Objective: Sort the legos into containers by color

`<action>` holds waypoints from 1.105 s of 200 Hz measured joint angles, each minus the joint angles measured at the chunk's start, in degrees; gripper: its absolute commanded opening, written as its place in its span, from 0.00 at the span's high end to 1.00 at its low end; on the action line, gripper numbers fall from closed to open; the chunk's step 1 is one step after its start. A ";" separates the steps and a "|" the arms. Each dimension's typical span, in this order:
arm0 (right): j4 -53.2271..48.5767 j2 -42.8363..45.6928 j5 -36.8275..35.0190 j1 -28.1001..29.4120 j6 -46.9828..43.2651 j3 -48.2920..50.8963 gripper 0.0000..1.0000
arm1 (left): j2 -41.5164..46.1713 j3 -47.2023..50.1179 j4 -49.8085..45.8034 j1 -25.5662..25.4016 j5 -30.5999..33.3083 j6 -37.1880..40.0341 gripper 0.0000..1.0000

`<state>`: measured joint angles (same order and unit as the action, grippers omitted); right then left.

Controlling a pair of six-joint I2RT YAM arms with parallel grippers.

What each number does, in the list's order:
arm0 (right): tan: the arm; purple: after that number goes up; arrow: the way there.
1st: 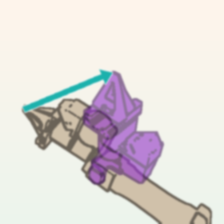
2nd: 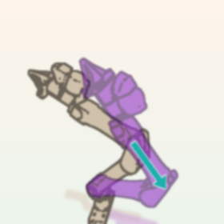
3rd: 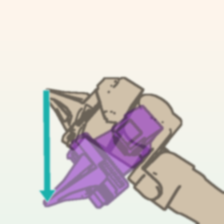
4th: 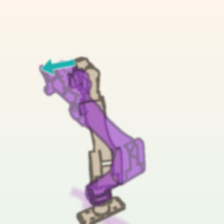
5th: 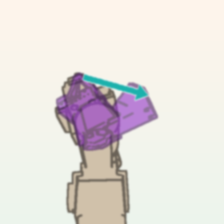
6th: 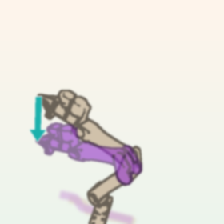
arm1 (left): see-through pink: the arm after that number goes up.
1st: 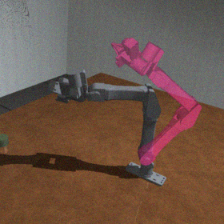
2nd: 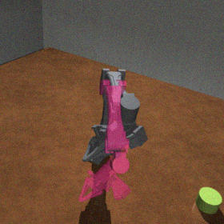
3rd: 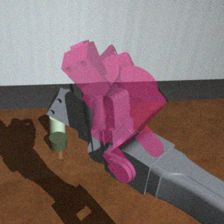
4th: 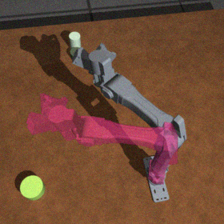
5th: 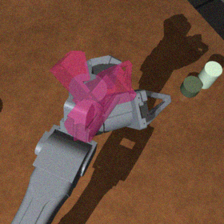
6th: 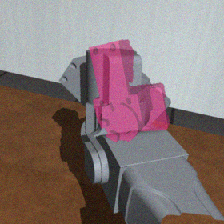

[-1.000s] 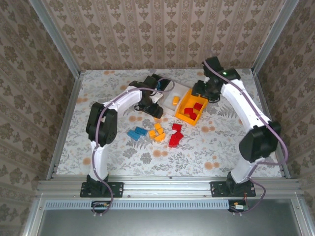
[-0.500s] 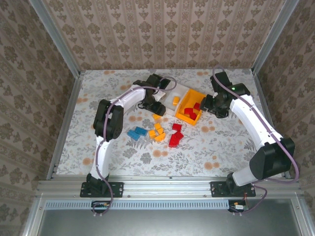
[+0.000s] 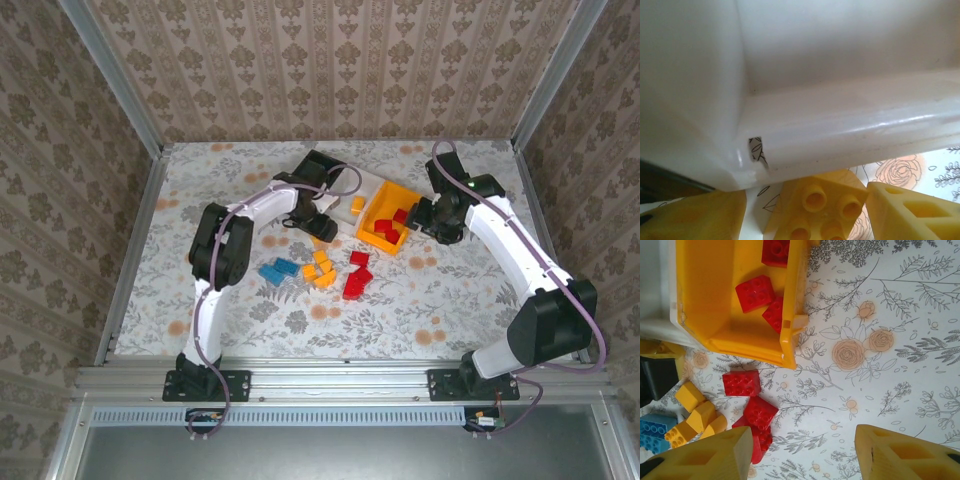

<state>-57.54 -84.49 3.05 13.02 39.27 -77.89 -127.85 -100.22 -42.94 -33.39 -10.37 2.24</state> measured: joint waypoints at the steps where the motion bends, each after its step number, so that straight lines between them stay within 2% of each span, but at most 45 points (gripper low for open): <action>1: 0.02 0.00 0.00 0.00 0.00 0.02 0.43 | 0.00 0.00 0.00 -0.02 0.09 0.02 0.37; 64: 0.66 1.44 0.31 0.00 0.02 0.28 0.43 | 0.00 0.33 0.13 -2.36 8.28 0.81 0.52; 118: 0.79 1.68 0.42 0.00 0.11 0.28 0.43 | 0.98 1.88 0.81 -3.23 9.75 0.76 0.68; 182: 2.38 1.68 0.98 0.00 0.44 0.48 0.43 | 4.46 2.75 -6.08 -0.63 9.31 -0.57 0.70; 221: 3.96 1.51 2.19 0.00 0.55 0.52 0.43 | 9.35 -3.06 -9.38 2.71 4.31 -5.86 0.70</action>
<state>-53.58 -82.98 5.23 13.02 39.81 -77.36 -118.50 -103.28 -52.31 -30.68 -6.07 -3.62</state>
